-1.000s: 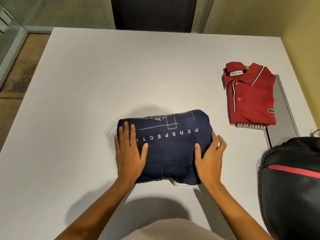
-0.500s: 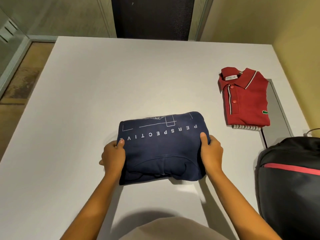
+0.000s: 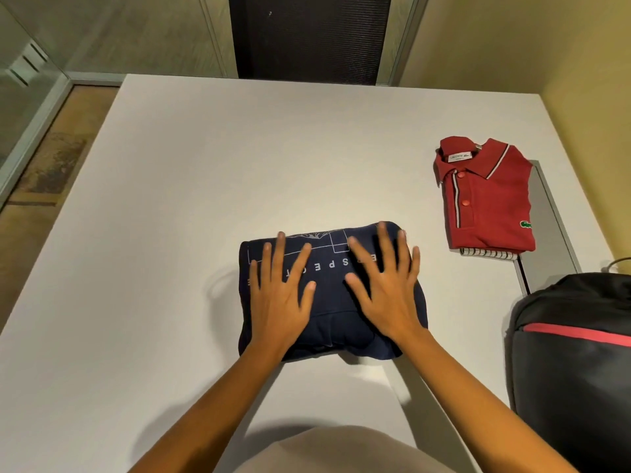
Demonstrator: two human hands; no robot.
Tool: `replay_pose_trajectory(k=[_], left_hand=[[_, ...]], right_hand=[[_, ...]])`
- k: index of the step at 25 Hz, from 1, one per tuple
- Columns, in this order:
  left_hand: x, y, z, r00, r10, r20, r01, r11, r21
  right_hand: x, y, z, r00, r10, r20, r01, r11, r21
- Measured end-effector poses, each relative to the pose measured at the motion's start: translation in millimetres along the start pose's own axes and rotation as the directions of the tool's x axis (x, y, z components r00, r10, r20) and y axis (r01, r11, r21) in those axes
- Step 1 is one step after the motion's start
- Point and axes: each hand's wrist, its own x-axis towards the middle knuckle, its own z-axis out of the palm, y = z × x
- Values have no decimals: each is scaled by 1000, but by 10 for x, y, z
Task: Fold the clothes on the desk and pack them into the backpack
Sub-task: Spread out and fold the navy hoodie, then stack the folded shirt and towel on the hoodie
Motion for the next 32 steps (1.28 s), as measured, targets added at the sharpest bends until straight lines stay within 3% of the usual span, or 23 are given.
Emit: replay_pose_trajectory(k=[3,14,19,21,27,30,32], left_hand=[[-110,-63,226,994,51,93,-62,991,118],[-102,-167,371,984,88,153,-113,981,157],[2,-59,180,995,64,79,-61,997,-41],[128,38,165,997,67,28,-66,997,-34],[162,73,455,992,126,29,-128,988,87],[201,60,462,991,136,17,-137,986,89],[302,19,467,985,168,30,-170,980,101]], right_hand=[[-90,89,130,964,-193,184,225,958,-178],[-6,190,249,929,-191,318,249,956,-154],[21,61,10,976,-162,144,161,987,19],[110,-33,9,982,-170,77,170,985,7],[166,-33,327,966,-196,166,220,966,-137],[230,8,230,974,-201,108,195,978,68],[321,117,121,992,-124,-32,127,975,180]])
